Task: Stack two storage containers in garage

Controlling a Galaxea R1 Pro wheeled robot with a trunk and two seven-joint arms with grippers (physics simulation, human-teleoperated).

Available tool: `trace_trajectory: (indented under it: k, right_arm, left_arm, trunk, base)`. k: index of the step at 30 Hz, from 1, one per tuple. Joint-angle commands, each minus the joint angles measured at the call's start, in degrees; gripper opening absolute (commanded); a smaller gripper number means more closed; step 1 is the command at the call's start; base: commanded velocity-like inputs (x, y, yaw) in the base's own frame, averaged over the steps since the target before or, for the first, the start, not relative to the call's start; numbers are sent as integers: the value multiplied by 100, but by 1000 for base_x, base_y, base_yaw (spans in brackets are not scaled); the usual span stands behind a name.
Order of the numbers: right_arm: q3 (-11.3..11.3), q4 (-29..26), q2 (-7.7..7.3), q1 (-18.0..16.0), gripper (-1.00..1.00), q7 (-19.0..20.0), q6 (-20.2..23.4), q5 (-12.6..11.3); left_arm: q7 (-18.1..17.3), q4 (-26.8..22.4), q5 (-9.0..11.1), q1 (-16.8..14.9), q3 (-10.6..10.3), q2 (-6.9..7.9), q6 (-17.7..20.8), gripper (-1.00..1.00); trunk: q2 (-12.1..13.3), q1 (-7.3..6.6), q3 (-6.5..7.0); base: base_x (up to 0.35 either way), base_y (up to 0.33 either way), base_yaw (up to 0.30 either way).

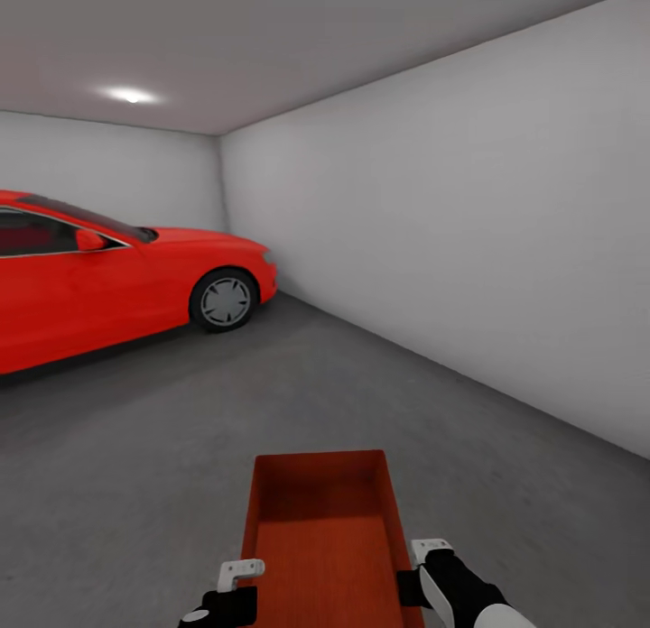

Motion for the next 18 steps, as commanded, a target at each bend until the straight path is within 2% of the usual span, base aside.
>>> trace_trajectory:
  k: [1,14,18]
  right_arm:
    - [-4,-21,-93,-7,-100,406,17,-133]
    - [-10,-21,-93,-7,-100,406,17,-133]
    - [-10,-21,-93,-7,-100,406,17,-133]
  left_arm:
    - [-33,5,105,-1,-86,146,-2,-100]
    - [-36,2,107,-1,-86,149,-3,-100]
    - [-37,3,107,-1,-86,151,-3,-100]
  trunk:
    - [-4,1,0]
    - [-4,1,85]
    - [-4,1,112]
  base:
    - [55,13,-237]
    - [15,3,-222]
    - [121,44,-216]
